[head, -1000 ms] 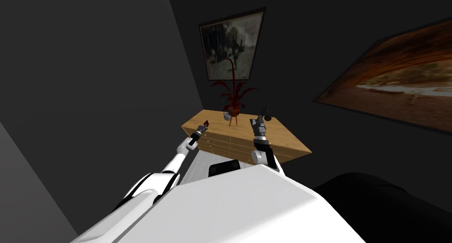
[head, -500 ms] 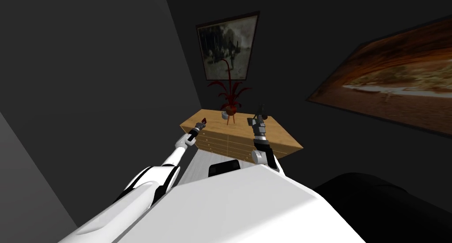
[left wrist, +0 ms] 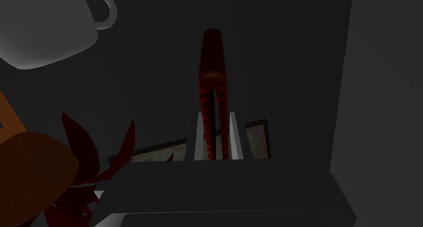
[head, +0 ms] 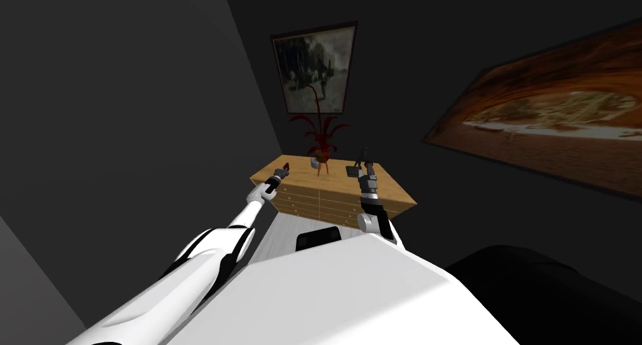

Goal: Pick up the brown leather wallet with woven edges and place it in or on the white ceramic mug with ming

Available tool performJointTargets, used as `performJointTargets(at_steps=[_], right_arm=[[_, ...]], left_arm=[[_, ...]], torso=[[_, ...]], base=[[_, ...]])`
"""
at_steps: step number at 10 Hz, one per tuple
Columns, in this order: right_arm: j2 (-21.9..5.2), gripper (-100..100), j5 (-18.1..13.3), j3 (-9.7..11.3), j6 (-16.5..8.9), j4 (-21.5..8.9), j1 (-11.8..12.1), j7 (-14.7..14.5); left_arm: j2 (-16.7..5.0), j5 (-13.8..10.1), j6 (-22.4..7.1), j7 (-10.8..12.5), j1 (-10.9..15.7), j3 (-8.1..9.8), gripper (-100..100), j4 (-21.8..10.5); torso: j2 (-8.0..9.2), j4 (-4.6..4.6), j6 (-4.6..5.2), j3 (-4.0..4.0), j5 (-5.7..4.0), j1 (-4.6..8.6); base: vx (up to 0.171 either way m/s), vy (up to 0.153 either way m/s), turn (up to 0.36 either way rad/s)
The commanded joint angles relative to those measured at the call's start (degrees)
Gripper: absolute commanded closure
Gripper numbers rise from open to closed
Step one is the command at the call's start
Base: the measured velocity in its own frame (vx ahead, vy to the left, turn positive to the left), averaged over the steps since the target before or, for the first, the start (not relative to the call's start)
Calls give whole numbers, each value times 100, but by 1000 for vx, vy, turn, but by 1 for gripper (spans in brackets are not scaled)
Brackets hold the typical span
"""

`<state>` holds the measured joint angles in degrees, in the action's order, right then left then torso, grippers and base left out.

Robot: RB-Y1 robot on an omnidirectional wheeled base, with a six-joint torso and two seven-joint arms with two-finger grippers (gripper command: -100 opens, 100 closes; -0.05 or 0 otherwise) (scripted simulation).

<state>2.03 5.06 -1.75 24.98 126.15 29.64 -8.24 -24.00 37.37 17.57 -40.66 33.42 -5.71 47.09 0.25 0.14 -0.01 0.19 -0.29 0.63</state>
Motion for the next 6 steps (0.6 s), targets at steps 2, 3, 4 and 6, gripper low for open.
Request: performJointTargets(at_steps=[2, 3, 4, 6], right_arm=[[0, 0, 0, 0, 0, 0, 0, 0], [0, 0, 0, 0, 0, 0, 0, 0], [0, 0, 0, 0, 0, 0, 1, 0], [0, 0, 0, 0, 0, 0, 1, 0]], left_arm=[[-40, 34, -264, 31, 285, 113, 100, -150], [-16, -4, -402, 46, 362, 150, 100, -159], [4, -35, -468, 52, 391, 168, 100, -159], [123, -225, -713, 73, 466, 233, 100, -141]], torso=[[-3, 0, 0, -1, -1, -2], [-17, -3, 8, -9, -2, 5], [-30, -7, 13, -17, -4, 18], [-40, -11, 21, -25, -1, 15]], base=[[-19, -79, -159], [31, -106, -220], [31, -88, -188], [58, -77, -285]])
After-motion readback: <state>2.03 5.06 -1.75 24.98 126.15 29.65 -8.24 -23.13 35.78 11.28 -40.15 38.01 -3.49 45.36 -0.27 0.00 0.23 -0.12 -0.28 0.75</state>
